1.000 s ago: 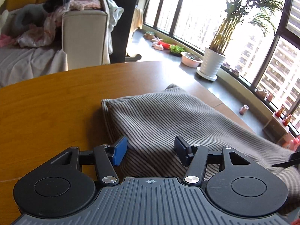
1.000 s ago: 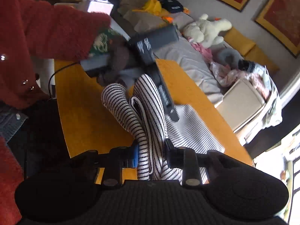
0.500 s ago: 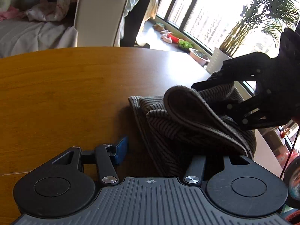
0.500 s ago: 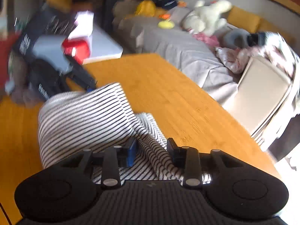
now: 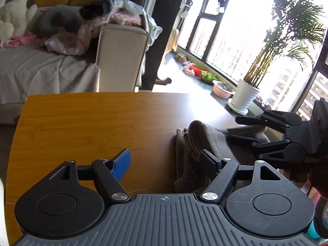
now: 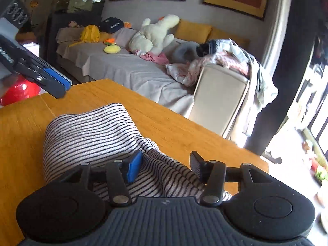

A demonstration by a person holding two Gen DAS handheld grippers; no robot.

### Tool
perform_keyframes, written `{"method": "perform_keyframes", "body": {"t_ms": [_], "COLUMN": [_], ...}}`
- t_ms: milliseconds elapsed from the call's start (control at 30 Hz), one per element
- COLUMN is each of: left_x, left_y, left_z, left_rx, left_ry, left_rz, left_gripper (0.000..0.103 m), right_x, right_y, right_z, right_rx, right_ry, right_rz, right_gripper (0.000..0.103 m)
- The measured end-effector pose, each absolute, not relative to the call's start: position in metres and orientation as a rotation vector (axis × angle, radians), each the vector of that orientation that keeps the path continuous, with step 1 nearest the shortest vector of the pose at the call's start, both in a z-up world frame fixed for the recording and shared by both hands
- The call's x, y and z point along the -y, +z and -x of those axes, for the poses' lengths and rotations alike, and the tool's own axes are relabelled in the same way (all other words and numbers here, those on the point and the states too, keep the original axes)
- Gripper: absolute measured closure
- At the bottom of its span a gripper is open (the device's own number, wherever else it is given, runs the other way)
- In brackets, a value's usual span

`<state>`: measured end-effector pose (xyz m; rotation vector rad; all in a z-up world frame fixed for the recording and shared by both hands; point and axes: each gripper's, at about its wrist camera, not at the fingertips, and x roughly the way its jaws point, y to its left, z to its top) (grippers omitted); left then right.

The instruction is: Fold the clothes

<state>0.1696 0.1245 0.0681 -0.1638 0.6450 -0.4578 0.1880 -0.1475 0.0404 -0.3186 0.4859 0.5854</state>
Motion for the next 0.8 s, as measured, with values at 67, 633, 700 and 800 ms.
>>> {"method": "perform_keyframes", "body": {"t_ms": [67, 633, 700, 800], "left_x": [-0.104, -0.009, -0.007, -0.005], "left_y": [0.079, 0.044, 0.043, 0.036], "left_z": [-0.165, -0.194, -0.199, -0.208], "left_rx": [-0.617, -0.709, -0.721, -0.759], "left_ry": [-0.548, -0.623, -0.618, -0.598], "left_rz": [0.138, -0.053, -0.041, -0.022], "left_gripper": [0.024, 0.023, 0.02, 0.019], "right_x": [0.16, 0.207, 0.211, 0.22], "right_y": [0.031, 0.018, 0.024, 0.042], "right_z": [-0.202, -0.183, -0.183, -0.165], "right_rx": [-0.52, -0.537, -0.545, -0.551], "right_ry": [0.584, 0.223, 0.21, 0.225], "right_rz": [0.201, 0.22, 0.168, 0.062], "right_gripper": [0.039, 0.043, 0.043, 0.041]}}
